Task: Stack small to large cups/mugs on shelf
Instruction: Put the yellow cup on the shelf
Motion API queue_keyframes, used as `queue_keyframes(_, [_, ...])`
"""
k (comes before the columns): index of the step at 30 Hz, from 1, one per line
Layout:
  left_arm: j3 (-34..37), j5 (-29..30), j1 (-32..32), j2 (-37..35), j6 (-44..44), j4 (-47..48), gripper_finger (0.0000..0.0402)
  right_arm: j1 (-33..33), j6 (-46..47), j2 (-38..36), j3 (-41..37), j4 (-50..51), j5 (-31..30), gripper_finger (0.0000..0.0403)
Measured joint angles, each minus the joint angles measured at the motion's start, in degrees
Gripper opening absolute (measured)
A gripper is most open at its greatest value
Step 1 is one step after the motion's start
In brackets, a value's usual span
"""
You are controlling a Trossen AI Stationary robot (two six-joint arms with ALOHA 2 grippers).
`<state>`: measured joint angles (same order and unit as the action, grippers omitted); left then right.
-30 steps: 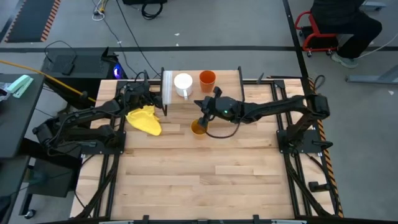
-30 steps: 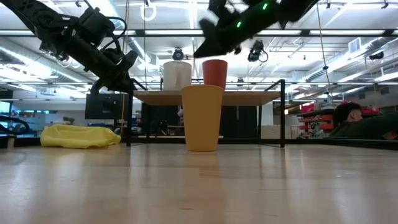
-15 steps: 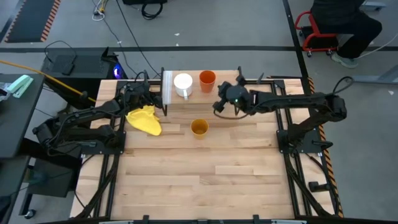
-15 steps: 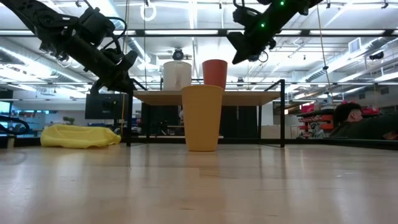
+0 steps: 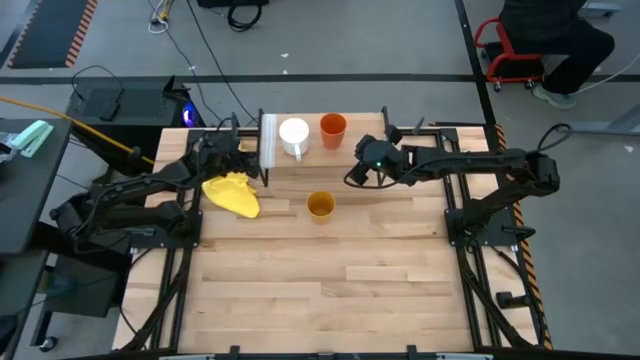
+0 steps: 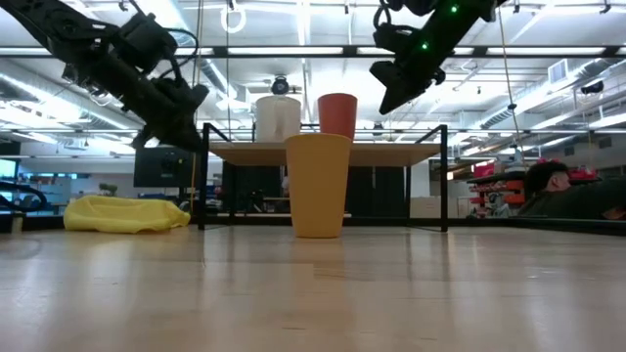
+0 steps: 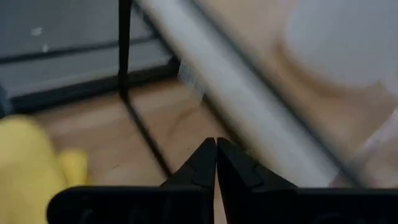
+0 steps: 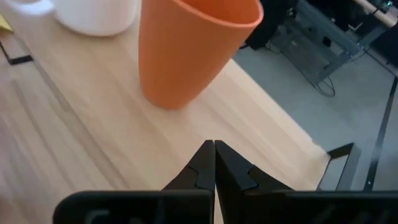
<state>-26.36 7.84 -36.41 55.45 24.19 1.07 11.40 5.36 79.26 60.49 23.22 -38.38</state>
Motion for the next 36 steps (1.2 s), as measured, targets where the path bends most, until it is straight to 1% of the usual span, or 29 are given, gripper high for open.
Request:
queue_keyframes(4, [0.0, -0.1, 0.0, -3.4, 0.0, 4.4, 0.0017, -1.1, 1.0, 0.0, 0.0, 1.5, 0.0, 0.0010])
queue_keyframes(7, [0.1, 0.4, 0.0, -5.7, 0.1, 10.0, 0.0020, -2.7, 1.1, -0.4, 0.0, 2.0, 0.1, 0.0009])
queue_keyframes(13, [0.0, 1.1, 0.3, -9.6, 1.1, 17.1, 0.0027, -5.9, 2.4, -2.6, 0.0, 2.6, 0.1, 0.0010])
queue_keyframes(16, [0.0, 1.4, 1.4, -10.9, 2.1, 20.6, 0.0024, -7.6, 3.7, -4.1, 0.0, 3.5, 1.4, 0.0013])
queue_keyframes(18, [0.0, 1.4, 2.8, -11.5, 2.2, 22.9, 0.0020, -8.4, 5.0, -5.1, 0.0, 3.8, 3.9, 0.0015])
queue_keyframes(22, [0.0, 1.6, 6.9, -12.1, 4.0, 25.9, 0.0017, -9.0, 7.8, -7.3, 0.0, 3.6, 12.6, 0.0015])
queue_keyframes(24, [0.0, 1.5, 9.9, -12.0, 5.3, 26.0, 0.0018, -9.0, 9.4, -8.3, 0.0, 3.3, 15.6, 0.0015])
queue_keyframes(29, [0.0, 2.0, 18.7, -12.0, 8.4, 26.3, 0.0024, -9.0, 12.7, -10.2, 0.0, 3.2, 19.8, 0.0018])
queue_keyframes(32, [0.0, 4.2, 24.3, -12.0, 10.8, 26.3, 0.0023, -9.1, 13.1, -10.3, 0.0, 3.3, 21.7, 0.0020])
queue_keyframes(36, [0.0, 7.8, 31.6, -12.0, 14.0, 26.3, 0.0016, -9.9, 13.1, -9.9, 0.0, 2.1, 22.7, 0.0021])
